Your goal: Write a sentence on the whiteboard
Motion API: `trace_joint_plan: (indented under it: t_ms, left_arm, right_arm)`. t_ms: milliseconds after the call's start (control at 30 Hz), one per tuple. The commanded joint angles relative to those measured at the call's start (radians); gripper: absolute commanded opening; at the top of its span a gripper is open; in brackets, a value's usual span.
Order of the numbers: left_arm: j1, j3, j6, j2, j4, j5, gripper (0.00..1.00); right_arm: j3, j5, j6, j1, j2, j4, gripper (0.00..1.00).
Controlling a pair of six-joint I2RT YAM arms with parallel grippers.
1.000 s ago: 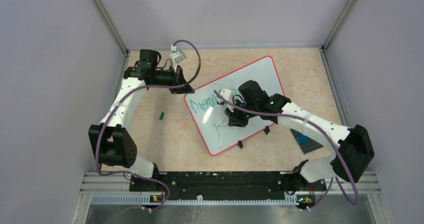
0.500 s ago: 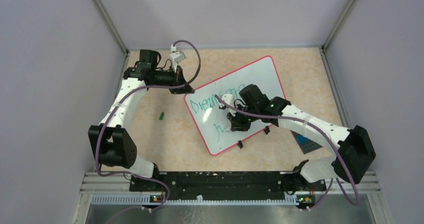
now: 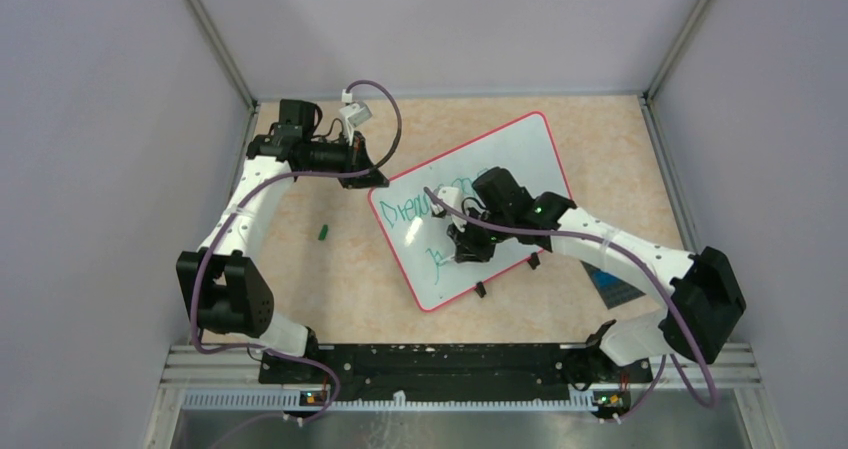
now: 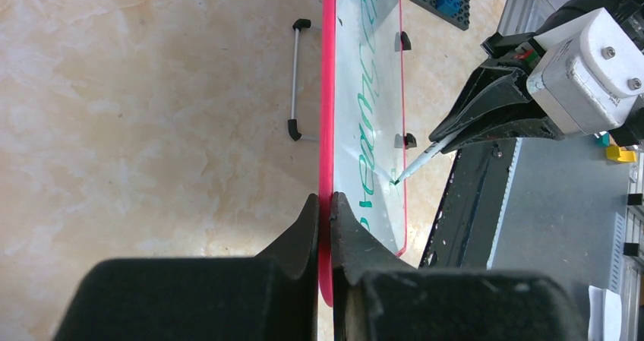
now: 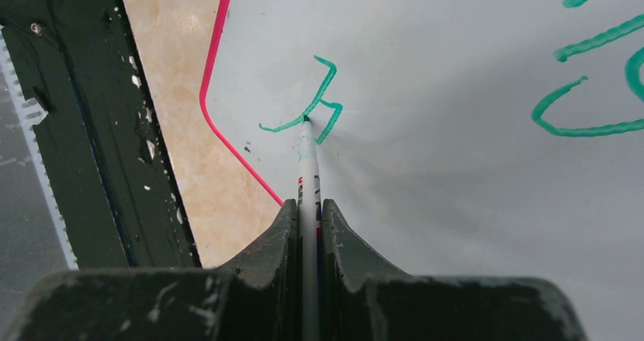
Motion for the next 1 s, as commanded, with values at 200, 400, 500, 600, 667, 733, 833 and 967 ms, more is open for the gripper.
trace_joint_plan:
  t_ms: [200, 400, 500, 600, 667, 733, 833, 967]
  left_arm:
    - [-0.028, -0.037, 0.030, -0.001, -0.047, -0.049, 0.00]
    - [-0.028, -0.036, 0.030, 0.005, -0.046, -0.044, 0.00]
    - [-0.028, -0.034, 0.030, 0.002, -0.046, -0.045, 0.00]
    - [-0.028, -0.034, 0.030, 0.002, -0.046, -0.047, 0.00]
    - [-0.028, -0.035, 0.029, -0.001, -0.047, -0.046, 0.00]
    - [-0.028, -0.036, 0.029, -0.002, -0.047, -0.048, 0.00]
    - [-0.028, -0.036, 0.029, -0.001, -0.046, -0.046, 0.00]
    - [-0.028, -0.034, 0.029, -0.001, -0.047, -0.046, 0.00]
  right_arm:
    - [0.052, -0.089, -0.017, -0.084, -0.085, -0.040, 0.00]
    - [0.041, -0.040, -0.020, -0.091, -0.086, -0.037, 0.00]
    - [0.044, -0.013, -0.016, -0.091, -0.071, -0.025, 0.00]
    - [0.049, 0.017, -0.008, -0.091, -0.059, -0.013, 0.00]
    - [0.050, 0.029, -0.001, -0.091, -0.053, -0.003, 0.00]
    - [0.052, 0.029, 0.004, -0.091, -0.048, 0.004, 0.00]
    - [0.056, 0.029, 0.006, -0.091, -0.037, 0.017, 0.00]
    - [0.063, 0.011, 0.011, -0.090, -0.024, 0.027, 0.00]
